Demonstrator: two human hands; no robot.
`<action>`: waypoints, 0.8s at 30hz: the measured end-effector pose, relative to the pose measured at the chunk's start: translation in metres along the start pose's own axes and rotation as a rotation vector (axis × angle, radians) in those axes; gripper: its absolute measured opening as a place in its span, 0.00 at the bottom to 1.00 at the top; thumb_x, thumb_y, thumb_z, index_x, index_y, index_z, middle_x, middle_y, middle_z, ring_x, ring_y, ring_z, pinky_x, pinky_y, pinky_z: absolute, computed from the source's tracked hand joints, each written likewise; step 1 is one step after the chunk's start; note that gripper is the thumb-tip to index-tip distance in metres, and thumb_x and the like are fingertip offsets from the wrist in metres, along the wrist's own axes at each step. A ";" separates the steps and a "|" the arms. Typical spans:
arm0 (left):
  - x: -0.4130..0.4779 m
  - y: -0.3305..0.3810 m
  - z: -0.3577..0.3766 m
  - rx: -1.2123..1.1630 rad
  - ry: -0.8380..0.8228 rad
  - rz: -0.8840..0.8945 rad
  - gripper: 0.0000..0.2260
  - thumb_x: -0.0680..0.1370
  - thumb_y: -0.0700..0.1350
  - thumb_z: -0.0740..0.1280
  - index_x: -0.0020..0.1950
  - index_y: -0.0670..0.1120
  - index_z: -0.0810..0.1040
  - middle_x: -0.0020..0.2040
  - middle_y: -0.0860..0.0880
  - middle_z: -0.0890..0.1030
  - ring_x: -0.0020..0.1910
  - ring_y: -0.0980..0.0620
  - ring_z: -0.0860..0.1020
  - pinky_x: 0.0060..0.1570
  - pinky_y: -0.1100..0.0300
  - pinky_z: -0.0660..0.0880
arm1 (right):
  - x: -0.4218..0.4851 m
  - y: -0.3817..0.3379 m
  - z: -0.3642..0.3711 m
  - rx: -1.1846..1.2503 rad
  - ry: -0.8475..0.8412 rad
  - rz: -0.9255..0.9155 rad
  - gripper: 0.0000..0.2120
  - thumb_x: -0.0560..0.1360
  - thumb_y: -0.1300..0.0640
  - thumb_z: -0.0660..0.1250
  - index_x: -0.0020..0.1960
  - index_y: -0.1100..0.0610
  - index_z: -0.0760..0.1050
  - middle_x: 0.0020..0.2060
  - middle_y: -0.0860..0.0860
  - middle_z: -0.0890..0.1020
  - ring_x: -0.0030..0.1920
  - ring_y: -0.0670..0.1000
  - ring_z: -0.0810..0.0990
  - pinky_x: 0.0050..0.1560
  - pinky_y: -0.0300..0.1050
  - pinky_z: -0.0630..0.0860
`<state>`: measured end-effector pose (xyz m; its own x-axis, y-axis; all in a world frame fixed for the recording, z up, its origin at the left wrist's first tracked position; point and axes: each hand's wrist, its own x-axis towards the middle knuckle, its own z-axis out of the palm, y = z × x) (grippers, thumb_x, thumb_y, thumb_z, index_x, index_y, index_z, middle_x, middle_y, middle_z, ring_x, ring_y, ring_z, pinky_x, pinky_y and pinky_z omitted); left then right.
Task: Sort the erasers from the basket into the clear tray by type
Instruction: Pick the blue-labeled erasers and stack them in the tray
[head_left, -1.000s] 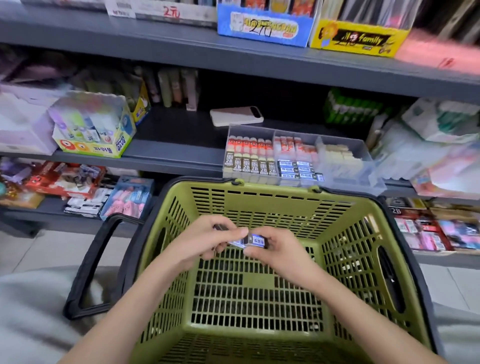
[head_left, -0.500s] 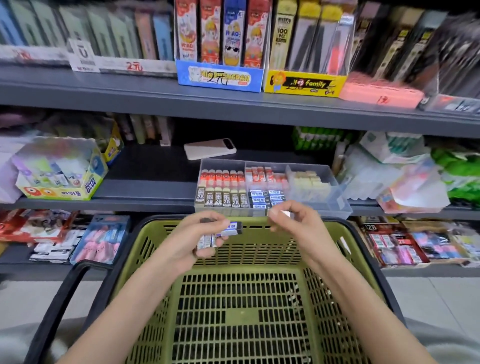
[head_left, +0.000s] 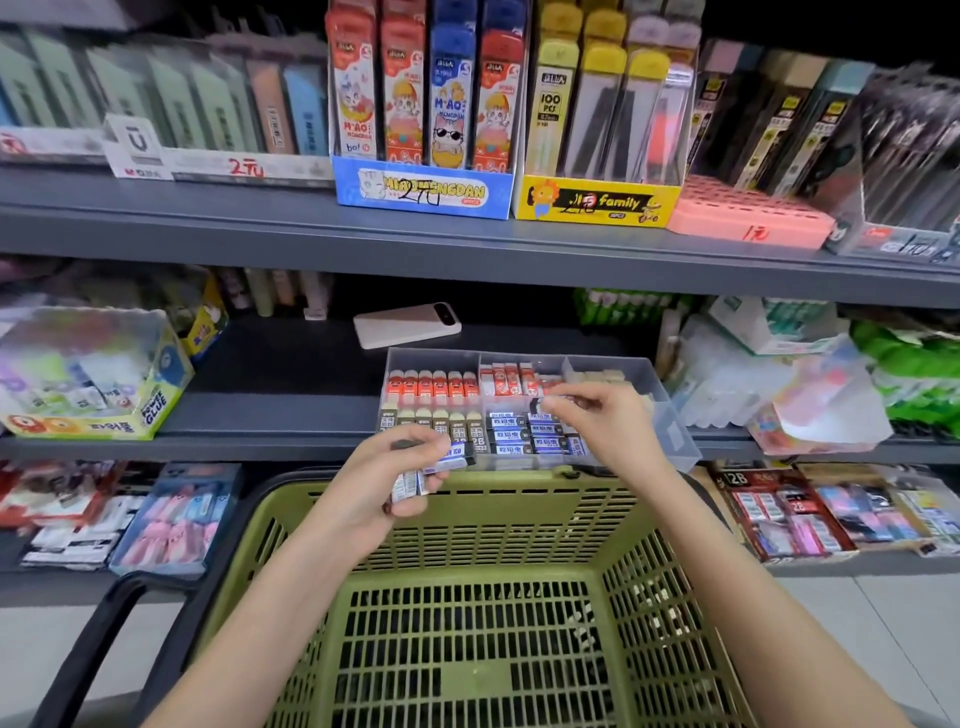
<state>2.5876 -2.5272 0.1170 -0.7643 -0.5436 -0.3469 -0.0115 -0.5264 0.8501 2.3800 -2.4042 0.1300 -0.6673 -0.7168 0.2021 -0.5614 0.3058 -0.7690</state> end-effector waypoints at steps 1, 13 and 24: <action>0.002 0.000 -0.001 -0.004 0.003 0.009 0.12 0.65 0.41 0.74 0.45 0.40 0.79 0.42 0.41 0.76 0.28 0.54 0.72 0.17 0.67 0.60 | 0.005 0.000 0.001 -0.017 0.001 0.004 0.08 0.73 0.55 0.71 0.51 0.54 0.83 0.28 0.43 0.74 0.29 0.42 0.69 0.32 0.28 0.67; 0.004 -0.009 -0.016 -0.077 0.040 0.184 0.03 0.67 0.42 0.72 0.39 0.45 0.81 0.33 0.47 0.77 0.29 0.54 0.72 0.18 0.67 0.61 | 0.020 -0.003 0.032 -0.011 0.052 0.031 0.10 0.70 0.58 0.74 0.39 0.50 0.72 0.35 0.46 0.78 0.36 0.43 0.75 0.37 0.29 0.70; 0.000 -0.009 -0.011 -0.083 0.040 0.190 0.02 0.67 0.42 0.71 0.37 0.45 0.80 0.32 0.50 0.77 0.29 0.55 0.73 0.18 0.67 0.61 | 0.016 -0.004 0.051 -0.286 0.136 0.033 0.08 0.70 0.52 0.72 0.37 0.57 0.81 0.32 0.47 0.82 0.42 0.48 0.79 0.40 0.40 0.70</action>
<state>2.5950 -2.5295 0.1052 -0.7216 -0.6626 -0.2006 0.1847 -0.4635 0.8666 2.3965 -2.4484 0.1051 -0.7361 -0.6189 0.2743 -0.6404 0.5054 -0.5783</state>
